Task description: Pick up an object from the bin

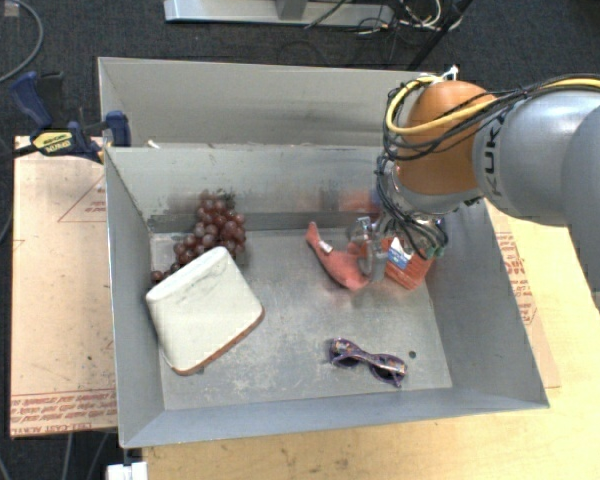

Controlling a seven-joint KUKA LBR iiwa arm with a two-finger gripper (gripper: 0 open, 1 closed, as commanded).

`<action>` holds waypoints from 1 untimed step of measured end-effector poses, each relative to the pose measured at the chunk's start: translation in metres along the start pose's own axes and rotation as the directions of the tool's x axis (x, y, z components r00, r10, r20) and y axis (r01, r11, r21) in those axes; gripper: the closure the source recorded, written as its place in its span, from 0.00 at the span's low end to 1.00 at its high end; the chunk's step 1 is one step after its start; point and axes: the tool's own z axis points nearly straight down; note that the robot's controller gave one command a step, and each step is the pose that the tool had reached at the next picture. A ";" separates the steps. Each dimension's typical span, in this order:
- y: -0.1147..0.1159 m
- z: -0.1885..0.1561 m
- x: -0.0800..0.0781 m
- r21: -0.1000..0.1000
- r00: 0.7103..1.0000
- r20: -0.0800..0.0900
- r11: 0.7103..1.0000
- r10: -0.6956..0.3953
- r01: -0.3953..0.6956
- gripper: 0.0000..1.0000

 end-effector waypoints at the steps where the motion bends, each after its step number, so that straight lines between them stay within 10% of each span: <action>1: 0.002 -0.121 -0.001 0.000 0.999 0.005 0.999 0.054 -0.054 1.00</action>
Offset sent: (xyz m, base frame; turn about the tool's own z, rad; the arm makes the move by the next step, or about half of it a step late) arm 0.0000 0.0000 0.0000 0.0000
